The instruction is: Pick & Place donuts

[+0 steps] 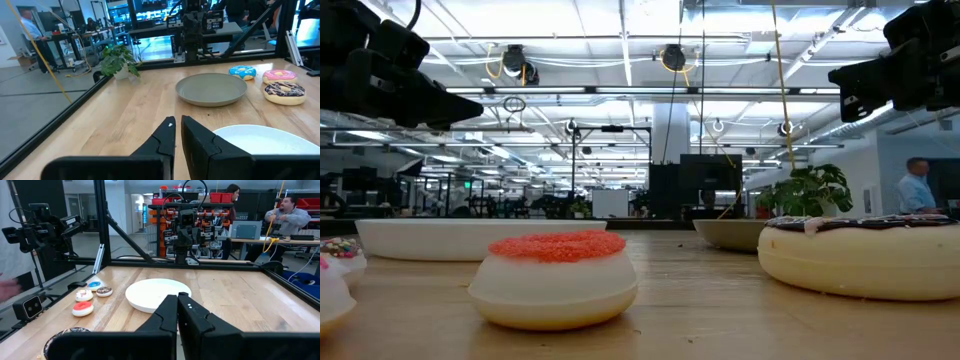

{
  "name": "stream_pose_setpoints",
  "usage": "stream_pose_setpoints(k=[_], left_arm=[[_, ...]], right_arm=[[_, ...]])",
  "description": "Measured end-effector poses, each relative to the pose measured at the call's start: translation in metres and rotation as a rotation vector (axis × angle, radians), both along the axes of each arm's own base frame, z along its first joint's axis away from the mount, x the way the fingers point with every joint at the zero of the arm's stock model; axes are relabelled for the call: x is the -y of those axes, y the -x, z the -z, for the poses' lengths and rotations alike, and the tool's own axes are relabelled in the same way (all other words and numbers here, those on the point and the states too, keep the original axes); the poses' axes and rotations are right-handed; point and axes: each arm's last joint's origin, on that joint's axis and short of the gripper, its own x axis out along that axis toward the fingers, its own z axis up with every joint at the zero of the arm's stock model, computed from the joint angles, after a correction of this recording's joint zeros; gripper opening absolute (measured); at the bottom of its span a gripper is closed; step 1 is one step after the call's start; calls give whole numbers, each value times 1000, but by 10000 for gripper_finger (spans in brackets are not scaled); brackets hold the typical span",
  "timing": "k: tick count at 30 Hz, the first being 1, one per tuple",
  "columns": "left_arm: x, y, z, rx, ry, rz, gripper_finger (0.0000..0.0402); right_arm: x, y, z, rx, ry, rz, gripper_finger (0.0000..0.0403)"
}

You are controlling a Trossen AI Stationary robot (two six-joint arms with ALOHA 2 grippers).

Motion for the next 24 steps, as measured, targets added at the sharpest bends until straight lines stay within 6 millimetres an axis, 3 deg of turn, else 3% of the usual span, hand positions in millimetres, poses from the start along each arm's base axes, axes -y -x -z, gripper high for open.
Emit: stream_pose_setpoints(k=[9, 17, 24], left_arm=[[0, 0, 0, 0, 0, 0, 37], [0, 0, -1, 7, 10, 0, 37], [0, 0, -1, 39, 239, -15, 37]], right_arm=[[0, 0, -5, 63, 97, 8, 0], [0, 0, -6, 65, 22, 1, 0], [0, 1, -10, 96, -27, -3, 0]])
